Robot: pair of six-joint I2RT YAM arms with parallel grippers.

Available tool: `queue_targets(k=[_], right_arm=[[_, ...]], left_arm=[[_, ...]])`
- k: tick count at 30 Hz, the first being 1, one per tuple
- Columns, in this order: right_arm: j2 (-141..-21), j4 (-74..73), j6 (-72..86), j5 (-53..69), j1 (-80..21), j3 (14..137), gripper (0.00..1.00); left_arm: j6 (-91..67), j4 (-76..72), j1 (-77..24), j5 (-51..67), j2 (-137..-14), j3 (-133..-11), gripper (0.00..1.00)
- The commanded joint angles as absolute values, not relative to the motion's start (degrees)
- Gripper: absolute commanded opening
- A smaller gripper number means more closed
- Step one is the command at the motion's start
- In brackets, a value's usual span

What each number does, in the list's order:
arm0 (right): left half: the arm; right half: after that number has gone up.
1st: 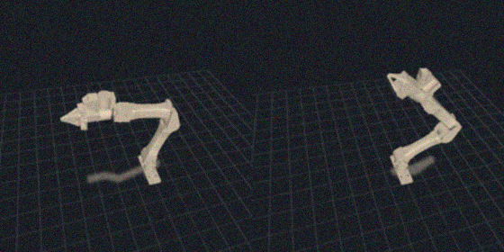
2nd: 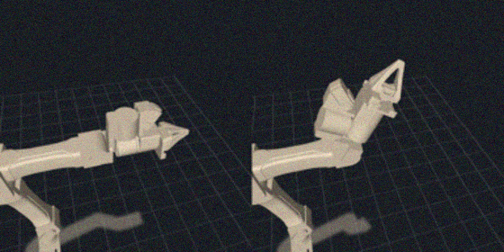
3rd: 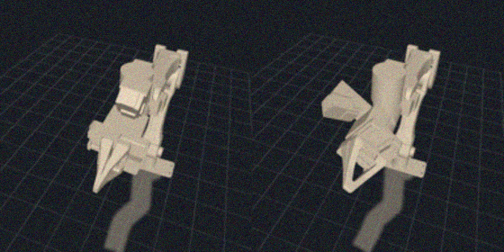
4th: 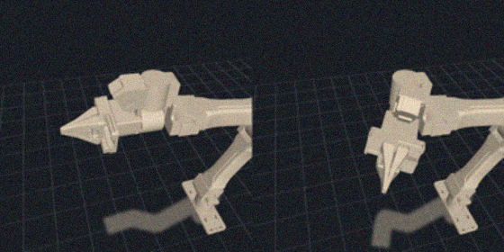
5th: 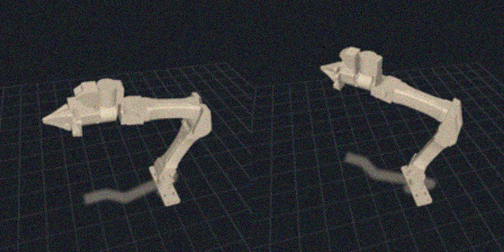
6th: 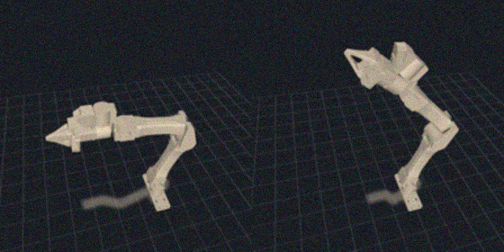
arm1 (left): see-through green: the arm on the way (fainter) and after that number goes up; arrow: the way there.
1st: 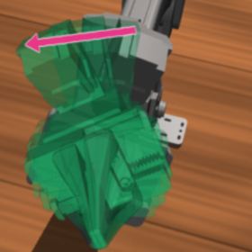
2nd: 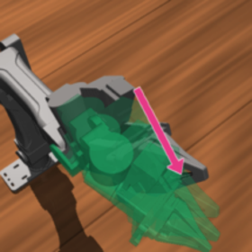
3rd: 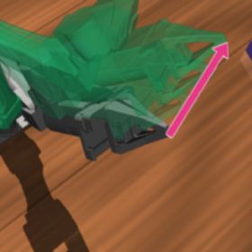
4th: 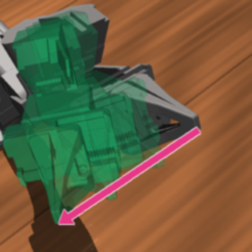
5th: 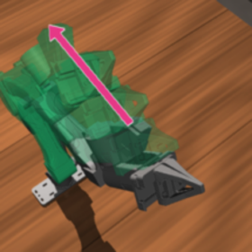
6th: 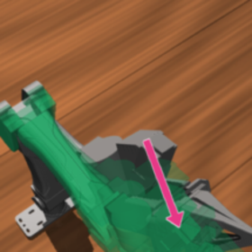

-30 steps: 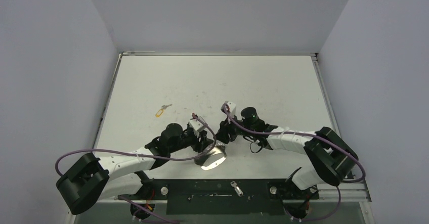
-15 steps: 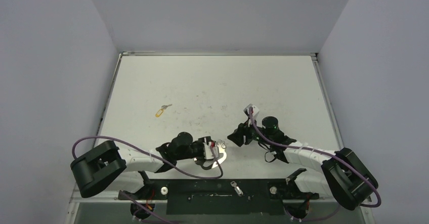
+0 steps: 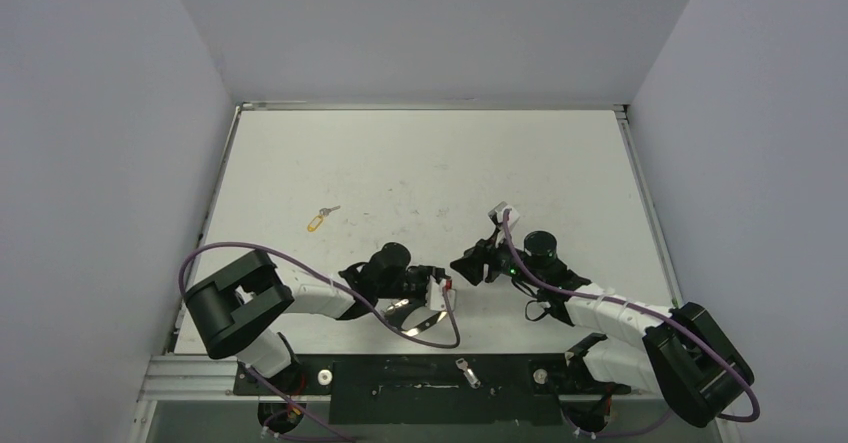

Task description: Put the keys on the keyring

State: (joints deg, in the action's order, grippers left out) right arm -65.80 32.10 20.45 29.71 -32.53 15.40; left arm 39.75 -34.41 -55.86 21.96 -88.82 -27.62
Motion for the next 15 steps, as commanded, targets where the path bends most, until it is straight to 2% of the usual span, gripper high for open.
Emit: queue_targets(k=[1,4,6,10,15], right_arm=[[-64.27,35.17,20.65,29.07,-31.9,14.79,0.53],[-64.25,35.24,20.75,29.09,-31.83,14.68,0.53],[-64.29,35.24,20.66,29.02,-31.75,14.64,0.53],[-64.42,35.16,20.59,29.23,-31.57,14.83,0.53],[-64.42,34.83,20.72,29.58,-31.55,15.03,0.53]], left_arm=[[42.27,-30.66,-55.55,26.29,-89.63,-30.21,0.31],[42.51,-31.03,-55.55,26.38,-88.82,-29.42,0.37],[43.88,-29.94,-55.55,26.89,-88.5,-29.23,0.38],[44.95,-28.27,-55.47,28.42,-88.22,-28.77,0.3],[42.43,-27.93,-53.27,30.62,-89.47,-29.51,0.27]])
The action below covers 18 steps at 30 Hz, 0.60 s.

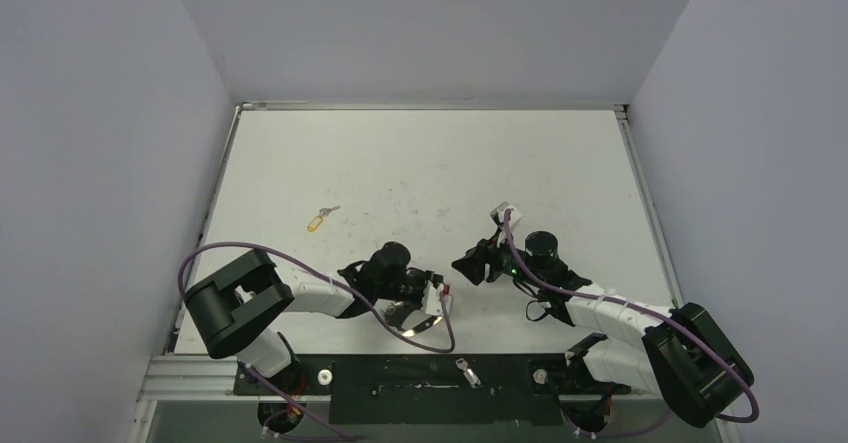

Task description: Put the keys on the keyring

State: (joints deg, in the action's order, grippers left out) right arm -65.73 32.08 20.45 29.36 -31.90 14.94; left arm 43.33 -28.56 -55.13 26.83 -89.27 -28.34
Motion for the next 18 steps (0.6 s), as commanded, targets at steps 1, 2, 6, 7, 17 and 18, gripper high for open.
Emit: queue_targets(k=[1,2,6,7,17,18], right_arm=[[-64.42,34.81,20.78,29.6,-31.54,15.03,0.53],[-64.35,34.81,20.87,29.62,-31.55,15.01,0.53],[-64.12,34.72,21.01,29.71,-31.46,14.94,0.53],[-64.08,34.6,21.01,29.71,-31.46,14.94,0.53],[-63.75,34.08,21.46,29.65,-31.11,14.75,0.53],[-63.67,33.92,21.45,29.7,-31.04,14.76,0.53]], left_arm=[[41.89,-27.45,-52.59,31.57,-89.82,-30.15,0.27],[41.69,-26.38,-51.69,32.73,-90.16,-30.78,0.28],[42.25,-22.23,-50.34,35.67,-90.99,-32.7,0.32],[42.49,-21.77,-50.16,36.35,-91.2,-32.92,0.32],[45.27,-17.16,-49.84,36.57,-94.87,-35.82,0.31],[45.62,-16.65,-49.83,36.19,-95.31,-36.46,0.3]])
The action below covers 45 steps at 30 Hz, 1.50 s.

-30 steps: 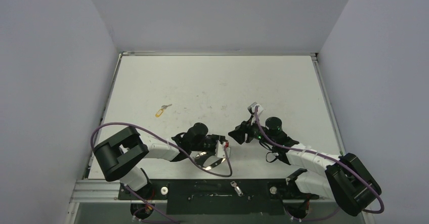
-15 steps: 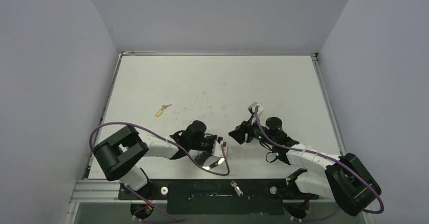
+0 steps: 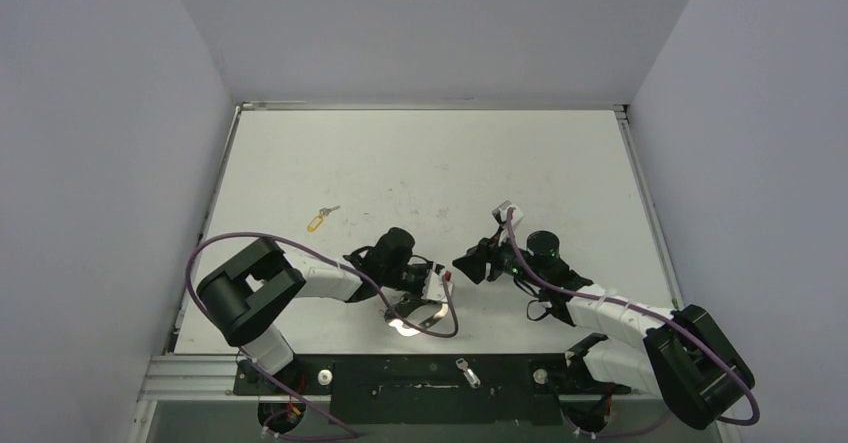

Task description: Put the keys on the keyring

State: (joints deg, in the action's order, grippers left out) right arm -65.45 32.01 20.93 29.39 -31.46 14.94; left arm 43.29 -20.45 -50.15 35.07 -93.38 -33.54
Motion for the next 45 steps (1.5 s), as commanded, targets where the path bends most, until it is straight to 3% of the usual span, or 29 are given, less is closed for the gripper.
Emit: queue_targets(k=[1,7,12,31,45], right_arm=[[-63.59,33.82,21.47,29.71,-31.03,14.77,0.53],[-62.88,32.85,21.23,30.32,-30.94,14.85,0.52],[-61.52,31.43,20.55,30.74,-30.81,14.94,0.52],[-56.46,29.65,4.39,44.25,-32.9,15.11,0.47],[-63.75,33.31,-9.27,36.09,-46.39,15.79,0.29]], left_arm=[[45.76,-16.13,-49.83,35.98,-95.78,-36.86,0.3],[44.74,-14.03,-49.41,34.78,-97.12,-38.81,0.18],[44.47,-12.26,-48.54,35.16,-95.86,-38.96,0.0],[30.46,-23.34,-44.86,34.82,-79.0,-27.14,0.0],[26.9,-23.81,-43.9,35.46,-66.64,-22.79,0.0]])
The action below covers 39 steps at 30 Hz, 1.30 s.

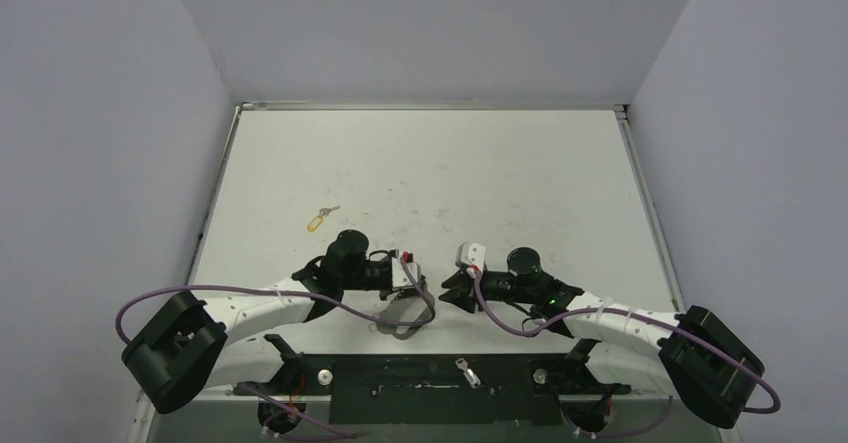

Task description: Put the keys on the keyring

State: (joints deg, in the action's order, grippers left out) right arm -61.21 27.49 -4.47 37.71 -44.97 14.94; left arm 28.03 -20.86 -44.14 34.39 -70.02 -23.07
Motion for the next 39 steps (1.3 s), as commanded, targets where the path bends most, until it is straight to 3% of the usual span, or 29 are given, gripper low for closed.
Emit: queue_targets(k=[1,17,39], right_arm=[[-64.49,34.55,-9.81,35.5,-47.0,15.82,0.29],[-64.99,44.2,-18.5,31.15,-50.64,13.91,0.35],[-69.61,50.26,-19.78,33.7,-52.56,15.86,0.33]], left_arm=[[27.05,-23.7,-43.93,35.77,-66.0,-22.65,0.0],[29.44,-19.92,-44.03,39.64,-58.5,-20.96,0.0],[28.74,-21.97,-44.31,42.53,-56.55,-20.48,0.0]])
